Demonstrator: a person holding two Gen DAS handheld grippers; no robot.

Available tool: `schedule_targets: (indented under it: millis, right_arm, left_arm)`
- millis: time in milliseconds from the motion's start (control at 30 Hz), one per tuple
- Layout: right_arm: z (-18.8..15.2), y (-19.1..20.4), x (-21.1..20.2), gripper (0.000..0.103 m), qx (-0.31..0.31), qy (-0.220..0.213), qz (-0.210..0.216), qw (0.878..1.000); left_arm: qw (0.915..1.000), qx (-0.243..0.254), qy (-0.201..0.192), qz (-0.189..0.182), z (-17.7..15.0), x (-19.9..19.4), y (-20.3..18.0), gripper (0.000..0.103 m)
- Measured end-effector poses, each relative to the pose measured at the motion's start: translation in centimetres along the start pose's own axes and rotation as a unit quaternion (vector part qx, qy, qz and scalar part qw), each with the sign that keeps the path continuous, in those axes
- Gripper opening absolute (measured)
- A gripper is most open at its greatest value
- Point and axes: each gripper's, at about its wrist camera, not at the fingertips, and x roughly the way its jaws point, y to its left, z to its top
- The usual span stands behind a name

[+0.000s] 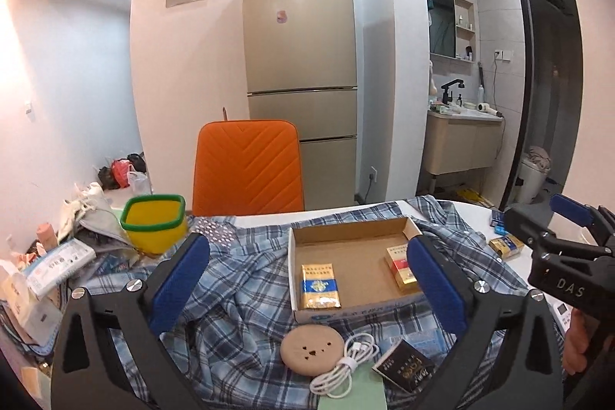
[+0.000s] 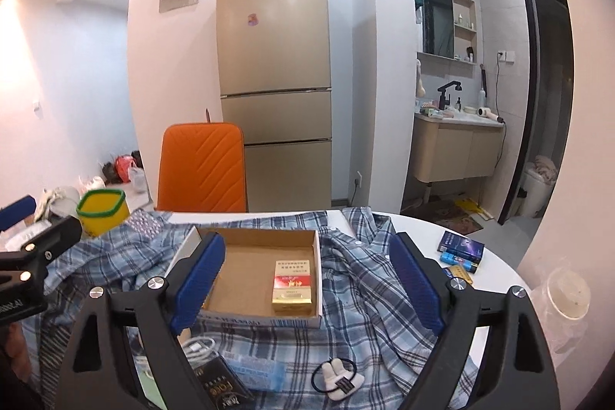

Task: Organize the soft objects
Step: 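Withdraw both tools from the box toward the green cloth and tissue pack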

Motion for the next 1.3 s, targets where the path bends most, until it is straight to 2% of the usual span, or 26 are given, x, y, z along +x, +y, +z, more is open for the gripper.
schedule_targets:
  millis: [133,200,333,533,733,1000,1133,1300]
  right_arm:
    - [-1.3,0.6,-0.1,0.089,-0.012,0.005,-0.003,1.000]
    - [-2.1,0.9,0.2,0.089,-0.020,0.017,-0.005,1.000]
    - [-3.9,1.5,0.8,0.089,-0.030,0.041,-0.003,0.999]
    - [-6.5,2.0,1.7,0.089,-0.042,0.076,0.004,0.996]
    - [-8.4,2.4,2.6,0.089,-0.048,0.105,0.008,0.993]
    - [-10.0,2.2,3.4,0.089,-0.057,0.130,0.014,0.990]
    - [-10.3,2.3,3.6,0.089,-0.084,0.131,0.012,0.988]
    - [-10.3,2.7,3.8,0.089,-0.104,0.145,0.046,0.983]
  left_arm:
    - [0.9996,-0.009,0.028,0.003,-1.5,0.0,0.0,0.102]
    - [0.9993,-0.010,0.034,-0.007,-2.2,-0.1,0.0,0.102]
    - [0.9987,-0.004,0.052,0.001,-4.0,0.1,-0.1,0.102]
    - [0.9953,-0.005,0.097,-0.001,-6.8,1.3,0.0,0.102]
    - [0.9926,0.005,0.121,-0.006,-8.6,1.8,-0.3,0.102]
    - [0.9880,0.015,0.154,-0.009,-10.5,2.4,0.0,0.102]
    - [0.9834,0.031,0.177,-0.025,-11.1,3.1,0.2,0.102]
    - [0.9774,0.048,0.200,-0.047,-11.6,3.5,0.2,0.102]
